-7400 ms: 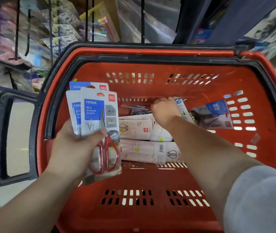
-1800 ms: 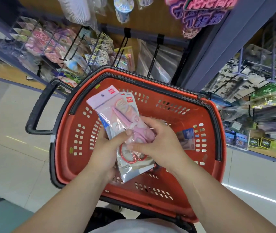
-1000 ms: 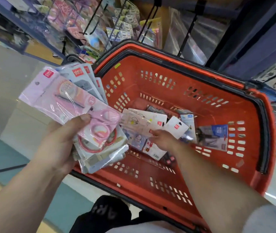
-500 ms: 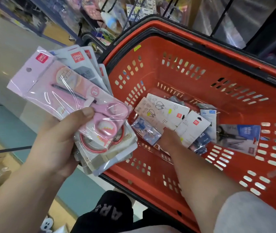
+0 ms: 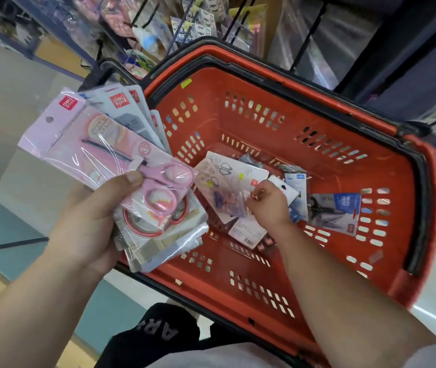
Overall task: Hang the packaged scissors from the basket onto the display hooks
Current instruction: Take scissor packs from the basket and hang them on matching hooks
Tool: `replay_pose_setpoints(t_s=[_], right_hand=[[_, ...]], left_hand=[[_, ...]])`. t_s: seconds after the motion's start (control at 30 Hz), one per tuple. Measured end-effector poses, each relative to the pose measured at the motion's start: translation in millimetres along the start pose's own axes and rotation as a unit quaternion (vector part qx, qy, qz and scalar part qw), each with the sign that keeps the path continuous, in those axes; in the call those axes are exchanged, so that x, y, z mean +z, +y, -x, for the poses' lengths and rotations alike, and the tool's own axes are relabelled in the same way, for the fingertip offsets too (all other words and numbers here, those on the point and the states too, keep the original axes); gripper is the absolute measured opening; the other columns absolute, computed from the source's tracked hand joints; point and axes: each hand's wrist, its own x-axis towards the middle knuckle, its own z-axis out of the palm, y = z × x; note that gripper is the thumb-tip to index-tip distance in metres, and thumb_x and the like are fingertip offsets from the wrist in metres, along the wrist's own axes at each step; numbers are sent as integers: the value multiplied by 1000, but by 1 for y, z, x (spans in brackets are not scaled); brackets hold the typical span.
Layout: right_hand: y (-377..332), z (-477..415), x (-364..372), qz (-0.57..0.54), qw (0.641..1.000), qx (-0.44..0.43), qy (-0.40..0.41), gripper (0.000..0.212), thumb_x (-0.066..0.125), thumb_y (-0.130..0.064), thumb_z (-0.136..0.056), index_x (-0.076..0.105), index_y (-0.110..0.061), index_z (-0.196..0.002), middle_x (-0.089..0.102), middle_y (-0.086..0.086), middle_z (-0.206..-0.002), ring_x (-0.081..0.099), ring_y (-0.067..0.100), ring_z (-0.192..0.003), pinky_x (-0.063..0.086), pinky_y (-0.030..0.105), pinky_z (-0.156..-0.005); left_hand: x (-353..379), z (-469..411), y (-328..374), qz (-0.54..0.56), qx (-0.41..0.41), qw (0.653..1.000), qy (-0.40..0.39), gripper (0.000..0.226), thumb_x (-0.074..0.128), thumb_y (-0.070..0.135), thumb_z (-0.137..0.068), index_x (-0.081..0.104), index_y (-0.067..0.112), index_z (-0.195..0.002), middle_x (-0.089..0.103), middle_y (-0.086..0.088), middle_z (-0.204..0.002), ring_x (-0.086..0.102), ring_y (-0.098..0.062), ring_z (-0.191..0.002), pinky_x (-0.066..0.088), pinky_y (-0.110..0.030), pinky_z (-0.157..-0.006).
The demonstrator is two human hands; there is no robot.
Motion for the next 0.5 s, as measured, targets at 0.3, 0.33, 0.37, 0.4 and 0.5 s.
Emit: replay_pose_setpoints(t_s=[0.3,0.33,0.37,0.4,0.5], right_hand=[[-97,90,-106,-106,983,-147,33,33,70,-1,-95,72,-25,-119,77,0,-92,70,6,-76,53,24,-67],[-108,102,-116,-99,981,-165,37,22,72,-5,-96,77,-23,-106,79,0,-89,72,7,-75,54,27,-69],[-120,113,-125,-91,978,-180,44,14,74,-9,-95,80,-22,-95,79,0,-86,72,11,-76,55,31,-71],[-132,124,-132,-89,976,-192,51,12,75,-13,-95,80,-21,-87,79,1,-83,72,14,-76,54,32,-72],[-167,152,-145,-85,969,-221,76,16,77,-20,-95,78,-26,-80,76,-9,-79,66,11,-70,50,28,-67]], left_hand=[[6,14,23,104,-39,992,-56,40,73,19,-80,75,14,-120,79,-12,-105,78,-26,-81,66,-40,-70],[3,15,30,112,-34,991,-62,35,74,20,-79,79,17,-114,79,-12,-106,78,-27,-85,65,-43,-74],[2,18,39,123,-27,989,-71,31,74,20,-80,80,18,-110,79,-11,-104,78,-26,-85,65,-43,-74],[0,19,47,135,-20,988,-79,33,74,20,-81,79,16,-113,79,-11,-104,78,-26,-86,66,-44,-76],[-7,24,76,165,5,982,-96,49,71,21,-85,69,10,-133,77,-11,-111,77,-27,-92,65,-47,-82]])
